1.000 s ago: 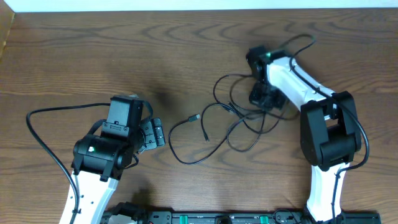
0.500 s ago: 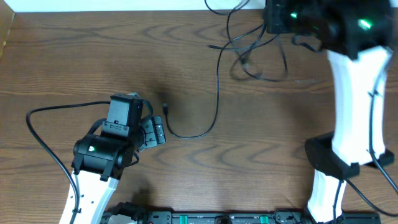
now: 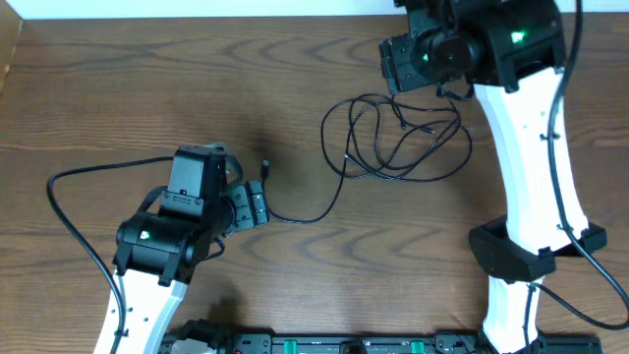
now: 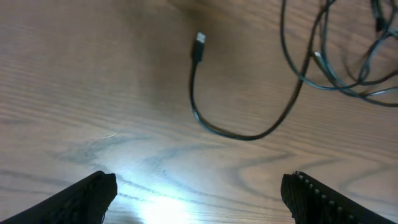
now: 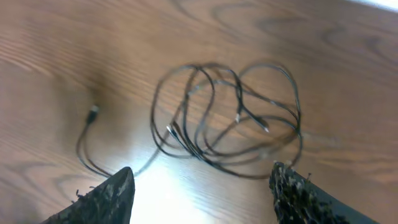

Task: Untangle cables
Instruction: 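Lift the black cable upward and away with the right gripper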

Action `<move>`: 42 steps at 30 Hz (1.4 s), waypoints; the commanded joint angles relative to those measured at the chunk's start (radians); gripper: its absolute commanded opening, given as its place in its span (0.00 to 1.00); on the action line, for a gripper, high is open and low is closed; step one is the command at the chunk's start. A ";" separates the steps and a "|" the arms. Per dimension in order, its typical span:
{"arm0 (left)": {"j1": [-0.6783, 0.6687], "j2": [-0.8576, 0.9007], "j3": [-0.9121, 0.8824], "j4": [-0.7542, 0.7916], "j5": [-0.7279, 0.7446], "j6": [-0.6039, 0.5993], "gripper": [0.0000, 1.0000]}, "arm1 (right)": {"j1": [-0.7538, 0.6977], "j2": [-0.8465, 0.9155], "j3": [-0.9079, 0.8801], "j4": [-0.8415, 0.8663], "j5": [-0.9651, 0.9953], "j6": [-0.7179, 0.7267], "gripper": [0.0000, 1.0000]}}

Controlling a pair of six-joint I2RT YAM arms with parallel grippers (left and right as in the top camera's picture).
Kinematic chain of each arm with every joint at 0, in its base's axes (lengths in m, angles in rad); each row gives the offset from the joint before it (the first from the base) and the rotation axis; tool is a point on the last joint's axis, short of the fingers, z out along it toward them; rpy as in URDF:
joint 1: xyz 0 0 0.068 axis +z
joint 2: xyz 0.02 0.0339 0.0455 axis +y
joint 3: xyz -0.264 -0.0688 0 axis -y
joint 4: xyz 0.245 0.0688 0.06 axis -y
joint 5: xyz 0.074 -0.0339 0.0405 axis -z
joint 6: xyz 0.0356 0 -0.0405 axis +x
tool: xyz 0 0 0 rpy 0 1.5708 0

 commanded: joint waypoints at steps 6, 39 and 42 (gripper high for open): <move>0.002 0.000 0.004 0.071 0.159 0.092 0.82 | 0.010 0.001 -0.458 0.175 0.008 -0.058 0.65; 0.002 0.000 0.004 0.013 0.159 0.092 0.83 | 0.041 -0.029 -1.047 0.631 -0.184 -0.095 0.01; 0.002 0.000 0.004 0.013 0.159 0.091 0.83 | 0.041 -0.057 -0.773 0.417 -0.180 -0.123 0.01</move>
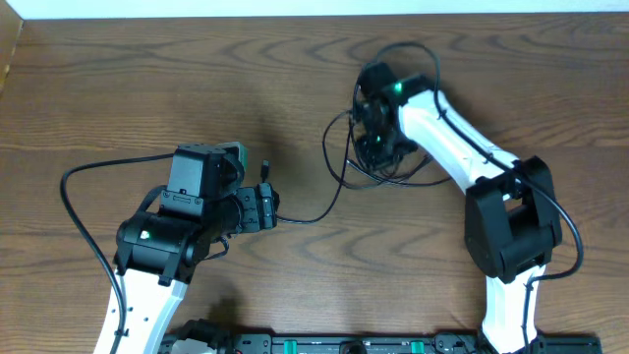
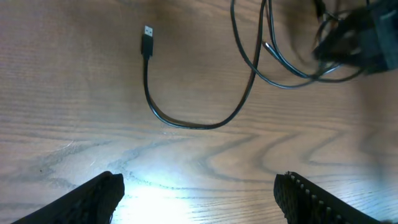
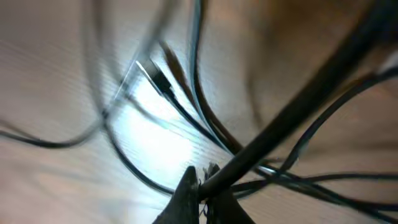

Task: Untangle cables
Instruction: 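Lift the black cable upward and away with the right gripper, then drag the black cable toward the right edge with the right gripper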

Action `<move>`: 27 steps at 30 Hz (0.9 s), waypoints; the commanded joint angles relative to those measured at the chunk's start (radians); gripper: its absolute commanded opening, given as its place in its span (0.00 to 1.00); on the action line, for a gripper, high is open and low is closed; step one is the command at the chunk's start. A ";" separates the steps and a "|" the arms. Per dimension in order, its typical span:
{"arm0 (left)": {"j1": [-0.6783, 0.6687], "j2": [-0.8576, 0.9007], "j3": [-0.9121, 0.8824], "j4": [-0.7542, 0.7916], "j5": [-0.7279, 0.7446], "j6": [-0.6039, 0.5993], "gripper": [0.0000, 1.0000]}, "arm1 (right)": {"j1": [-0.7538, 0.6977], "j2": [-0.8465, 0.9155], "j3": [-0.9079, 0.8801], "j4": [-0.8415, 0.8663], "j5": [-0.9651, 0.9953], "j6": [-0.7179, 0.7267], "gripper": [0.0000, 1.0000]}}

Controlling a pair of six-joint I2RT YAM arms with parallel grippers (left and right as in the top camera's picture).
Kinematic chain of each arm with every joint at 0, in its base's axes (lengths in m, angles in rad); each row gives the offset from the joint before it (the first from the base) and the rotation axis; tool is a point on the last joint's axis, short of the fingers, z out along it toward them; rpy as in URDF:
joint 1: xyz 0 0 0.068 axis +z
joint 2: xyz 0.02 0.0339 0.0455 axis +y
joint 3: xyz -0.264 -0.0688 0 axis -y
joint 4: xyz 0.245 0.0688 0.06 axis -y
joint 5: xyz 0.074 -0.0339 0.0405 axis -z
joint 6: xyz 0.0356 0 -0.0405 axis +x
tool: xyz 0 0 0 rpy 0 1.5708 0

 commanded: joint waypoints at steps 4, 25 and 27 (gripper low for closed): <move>0.002 -0.001 0.004 -0.003 0.008 0.021 0.83 | 0.015 -0.086 0.674 -0.308 0.032 -0.030 0.01; 0.002 0.001 0.004 0.037 0.016 0.020 0.83 | -0.183 -0.366 1.356 -0.306 0.086 -0.011 0.01; 0.002 0.001 0.003 0.047 0.037 0.021 0.83 | -0.195 -0.368 1.356 -0.309 0.087 -0.011 0.01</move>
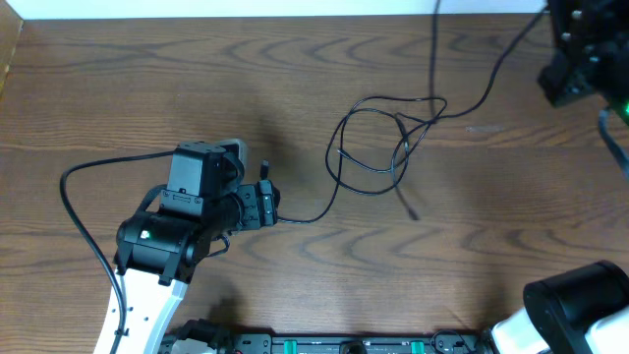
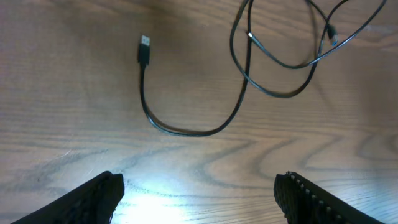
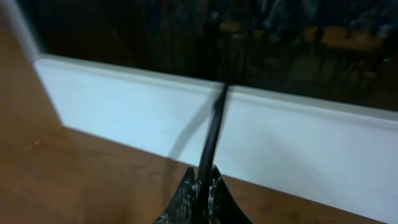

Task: Untangle cables
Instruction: 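Drag the black cable toward the right edge with the right gripper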

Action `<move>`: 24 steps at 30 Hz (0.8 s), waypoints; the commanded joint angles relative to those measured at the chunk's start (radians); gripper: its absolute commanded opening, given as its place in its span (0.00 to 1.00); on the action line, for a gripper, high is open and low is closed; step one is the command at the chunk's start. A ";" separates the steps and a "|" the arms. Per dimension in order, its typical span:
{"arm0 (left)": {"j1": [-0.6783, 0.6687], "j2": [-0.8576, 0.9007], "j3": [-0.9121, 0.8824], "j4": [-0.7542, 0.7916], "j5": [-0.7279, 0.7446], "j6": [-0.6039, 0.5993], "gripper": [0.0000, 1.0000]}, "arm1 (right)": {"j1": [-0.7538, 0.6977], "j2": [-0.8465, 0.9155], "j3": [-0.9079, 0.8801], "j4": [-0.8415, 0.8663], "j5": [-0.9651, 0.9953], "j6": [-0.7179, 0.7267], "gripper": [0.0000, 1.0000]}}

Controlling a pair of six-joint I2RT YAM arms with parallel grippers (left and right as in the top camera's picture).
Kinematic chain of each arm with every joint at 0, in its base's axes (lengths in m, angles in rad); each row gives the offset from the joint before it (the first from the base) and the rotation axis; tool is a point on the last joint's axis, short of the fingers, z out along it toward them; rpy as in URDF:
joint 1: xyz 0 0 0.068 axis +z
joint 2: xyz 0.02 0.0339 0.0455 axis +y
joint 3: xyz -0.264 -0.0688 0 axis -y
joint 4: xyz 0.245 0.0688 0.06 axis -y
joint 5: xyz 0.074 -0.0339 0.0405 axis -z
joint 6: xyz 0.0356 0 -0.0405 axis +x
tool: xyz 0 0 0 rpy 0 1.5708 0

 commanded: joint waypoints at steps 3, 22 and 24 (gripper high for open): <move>0.002 0.000 0.003 0.013 0.047 0.021 0.83 | -0.035 -0.012 -0.004 -0.004 0.026 0.002 0.01; 0.002 0.000 0.003 -0.007 0.046 0.035 0.83 | -0.375 0.006 -0.659 -0.068 0.673 0.378 0.01; 0.002 0.000 0.003 -0.008 0.046 0.035 0.83 | -0.405 0.006 -0.724 -0.068 0.640 0.401 0.01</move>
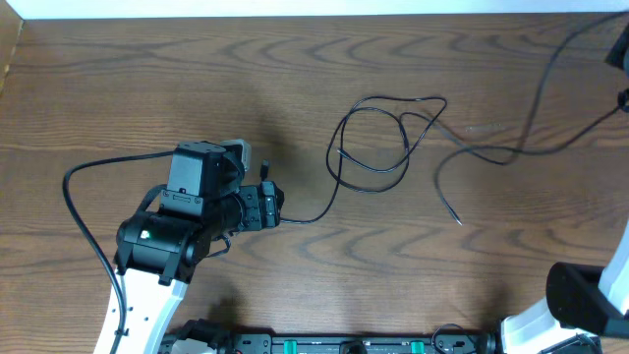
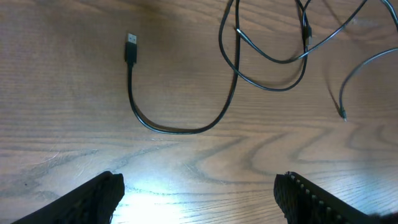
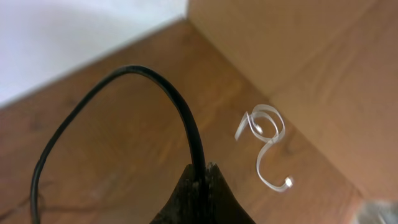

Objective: Untangle cables

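Thin black cables lie on the wooden table. One has a USB plug (image 2: 130, 46) and curves (image 2: 174, 129) into loops (image 1: 378, 133) at mid-table. From the loops a second cable (image 1: 511, 155) stretches to the right edge, with its free end (image 1: 458, 222) lying loose. My right gripper (image 3: 200, 180) is shut on this cable (image 3: 168, 93), at the overhead view's far right edge. My left gripper (image 2: 196, 199) hovers open, low over the table just short of the plug's curve, with nothing between its fingers (image 2: 93, 199).
A white twist tie (image 3: 264, 140) lies on the wood in the right wrist view, beside a lighter wooden wall. The left arm's own supply cable (image 1: 79, 177) loops over the table's left side.
My right gripper, still shut on the cable, has moved further right to the frame's edge. The cable's free end has slid rightward and a strand is drawn out of the loops. The left arm has barely moved.
My right gripper was open above a dense tangle at the back. Then it was down in the tangle, shut on a strand. Then it held that strand up at the far right, and now further right, leaving a few loops. The left gripper stayed open by the plug.
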Action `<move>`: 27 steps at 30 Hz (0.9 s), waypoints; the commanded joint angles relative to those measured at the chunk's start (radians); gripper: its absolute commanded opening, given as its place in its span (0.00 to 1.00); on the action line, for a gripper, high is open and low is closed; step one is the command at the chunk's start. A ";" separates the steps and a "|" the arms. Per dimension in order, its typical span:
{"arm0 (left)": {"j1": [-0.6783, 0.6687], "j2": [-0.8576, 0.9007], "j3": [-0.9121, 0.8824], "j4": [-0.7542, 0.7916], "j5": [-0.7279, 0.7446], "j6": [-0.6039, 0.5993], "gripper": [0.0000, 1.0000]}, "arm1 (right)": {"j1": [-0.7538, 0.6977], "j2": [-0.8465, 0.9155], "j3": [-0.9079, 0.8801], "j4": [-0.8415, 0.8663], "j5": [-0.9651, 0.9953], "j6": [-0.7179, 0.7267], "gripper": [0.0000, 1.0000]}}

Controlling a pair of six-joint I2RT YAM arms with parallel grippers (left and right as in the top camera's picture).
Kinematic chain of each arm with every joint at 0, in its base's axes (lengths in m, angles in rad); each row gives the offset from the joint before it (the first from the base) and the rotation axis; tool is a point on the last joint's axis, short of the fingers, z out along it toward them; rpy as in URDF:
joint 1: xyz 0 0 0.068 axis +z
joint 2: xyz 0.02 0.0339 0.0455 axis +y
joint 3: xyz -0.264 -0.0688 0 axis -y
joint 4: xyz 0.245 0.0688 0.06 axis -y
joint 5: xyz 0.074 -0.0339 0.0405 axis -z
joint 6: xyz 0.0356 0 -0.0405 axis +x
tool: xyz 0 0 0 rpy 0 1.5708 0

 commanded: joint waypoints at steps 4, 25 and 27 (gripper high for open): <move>0.002 0.000 0.003 -0.006 0.005 0.017 0.83 | -0.081 -0.006 -0.203 0.011 -0.103 0.118 0.01; 0.002 0.000 0.003 -0.006 0.005 0.018 0.83 | -0.029 -0.006 -0.849 0.329 -0.747 -0.225 0.09; 0.002 0.000 0.003 -0.006 0.005 0.018 0.83 | -0.011 -0.006 -0.897 0.385 -0.805 -0.323 0.09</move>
